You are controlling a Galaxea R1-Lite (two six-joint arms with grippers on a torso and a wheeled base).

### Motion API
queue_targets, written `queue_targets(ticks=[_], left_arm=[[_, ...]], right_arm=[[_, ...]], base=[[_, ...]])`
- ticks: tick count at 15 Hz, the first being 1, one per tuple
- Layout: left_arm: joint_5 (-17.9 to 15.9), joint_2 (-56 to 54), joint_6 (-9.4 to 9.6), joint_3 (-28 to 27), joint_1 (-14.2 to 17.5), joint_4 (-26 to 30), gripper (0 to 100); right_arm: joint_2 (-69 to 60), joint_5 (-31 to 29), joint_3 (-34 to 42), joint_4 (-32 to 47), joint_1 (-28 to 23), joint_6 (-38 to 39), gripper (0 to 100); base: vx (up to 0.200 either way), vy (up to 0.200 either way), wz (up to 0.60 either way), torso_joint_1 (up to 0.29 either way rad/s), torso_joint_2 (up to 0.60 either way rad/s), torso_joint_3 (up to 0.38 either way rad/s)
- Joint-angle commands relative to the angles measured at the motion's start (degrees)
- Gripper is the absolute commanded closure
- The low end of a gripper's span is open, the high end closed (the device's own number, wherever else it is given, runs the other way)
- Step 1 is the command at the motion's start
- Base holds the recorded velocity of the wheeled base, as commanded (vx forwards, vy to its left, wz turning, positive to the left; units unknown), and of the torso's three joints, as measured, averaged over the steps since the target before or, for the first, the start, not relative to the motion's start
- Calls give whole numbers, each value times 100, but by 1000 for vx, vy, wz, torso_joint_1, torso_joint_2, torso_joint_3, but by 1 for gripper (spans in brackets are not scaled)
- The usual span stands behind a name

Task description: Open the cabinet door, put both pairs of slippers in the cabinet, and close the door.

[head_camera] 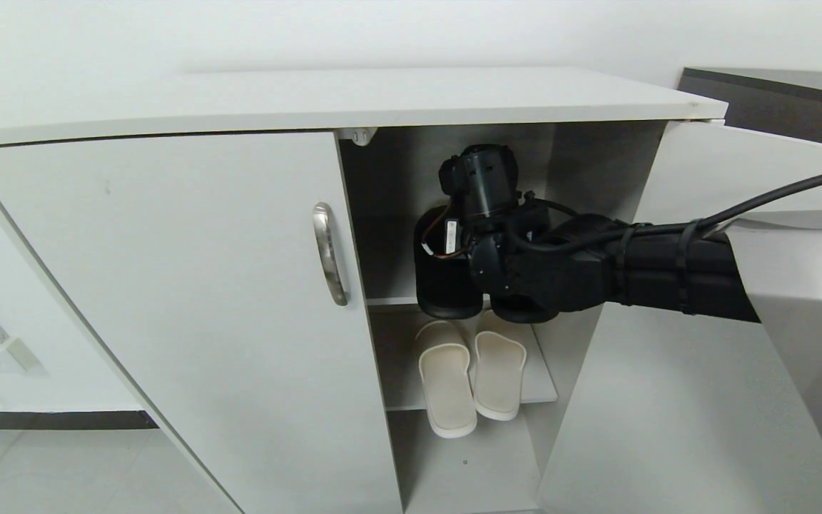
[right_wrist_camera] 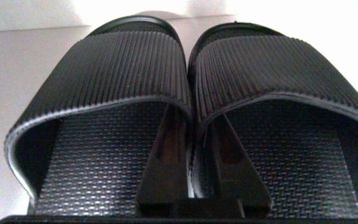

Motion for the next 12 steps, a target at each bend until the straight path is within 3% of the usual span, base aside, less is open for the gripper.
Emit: queue_targets(ticks=[1, 11, 12], left_arm=[[1, 7, -4, 0, 1, -1, 100], [1, 7, -4, 0, 1, -1, 100], [1, 7, -4, 0, 1, -1, 100]], right_arm=[[21, -1, 20, -1, 6, -1, 100], [74, -1, 108, -1, 6, 8, 100], [82, -1, 116, -1, 6, 17, 0]], base=[[0, 0, 0, 0, 0, 0], [0, 0, 0, 0, 0, 0], [0, 0, 0, 0, 0, 0]])
